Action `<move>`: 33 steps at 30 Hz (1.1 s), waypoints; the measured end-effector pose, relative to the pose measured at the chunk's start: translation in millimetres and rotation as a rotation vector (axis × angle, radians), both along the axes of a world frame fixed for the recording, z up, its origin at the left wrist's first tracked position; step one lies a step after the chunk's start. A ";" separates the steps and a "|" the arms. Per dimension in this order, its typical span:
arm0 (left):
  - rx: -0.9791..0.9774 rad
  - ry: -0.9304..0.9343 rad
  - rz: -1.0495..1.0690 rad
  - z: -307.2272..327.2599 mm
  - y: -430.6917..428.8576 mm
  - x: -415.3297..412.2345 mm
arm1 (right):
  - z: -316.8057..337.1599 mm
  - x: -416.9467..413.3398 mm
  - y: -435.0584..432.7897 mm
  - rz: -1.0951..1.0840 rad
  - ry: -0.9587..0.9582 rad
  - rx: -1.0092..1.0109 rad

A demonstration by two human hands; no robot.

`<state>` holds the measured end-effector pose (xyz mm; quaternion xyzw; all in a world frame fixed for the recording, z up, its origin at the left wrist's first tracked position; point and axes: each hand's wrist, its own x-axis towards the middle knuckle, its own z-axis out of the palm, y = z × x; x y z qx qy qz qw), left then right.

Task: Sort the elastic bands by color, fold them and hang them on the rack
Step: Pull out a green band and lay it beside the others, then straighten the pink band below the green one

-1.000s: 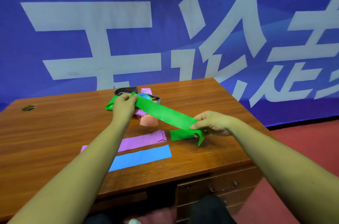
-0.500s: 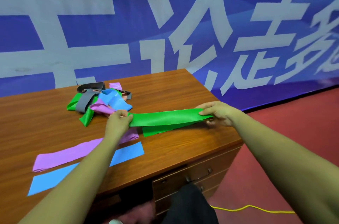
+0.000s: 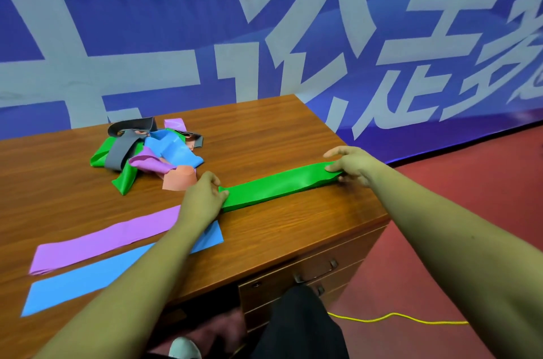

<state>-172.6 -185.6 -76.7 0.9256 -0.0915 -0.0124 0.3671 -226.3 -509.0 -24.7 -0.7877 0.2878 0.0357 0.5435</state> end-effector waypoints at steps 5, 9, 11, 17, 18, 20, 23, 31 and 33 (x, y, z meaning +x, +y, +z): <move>0.150 -0.070 -0.075 -7.7 -4.6 3.7 | -14.7 10.7 -8.4 -0.004 -0.046 -0.148; 0.221 -0.098 -0.103 -11.7 -12.0 6.7 | -28.5 16.2 -13.3 -0.091 -0.114 -0.214; 0.322 -0.136 -0.112 -14.4 -14.7 7.1 | -35.1 16.3 -15.0 -0.122 -0.157 -0.280; 0.503 -0.306 -0.106 -25.0 -17.1 5.9 | -52.2 13.7 -16.5 -0.170 -0.273 -0.480; 0.515 -0.314 -0.098 -25.8 -17.1 5.0 | -55.5 14.0 -15.8 -0.178 -0.280 -0.508; 0.533 -0.323 -0.088 -27.4 -16.3 3.3 | -63.7 15.8 -13.6 -0.183 -0.263 -0.574; 0.551 -0.332 -0.096 -28.7 -14.1 2.4 | -74.7 15.4 -10.6 -0.186 -0.232 -0.692; 0.203 -0.334 -0.085 -15.7 23.3 18.4 | -55.9 30.0 29.4 -0.029 -0.324 -0.769; 0.219 -0.351 -0.031 -9.4 45.7 30.0 | -46.8 44.0 61.1 0.101 -0.347 -0.710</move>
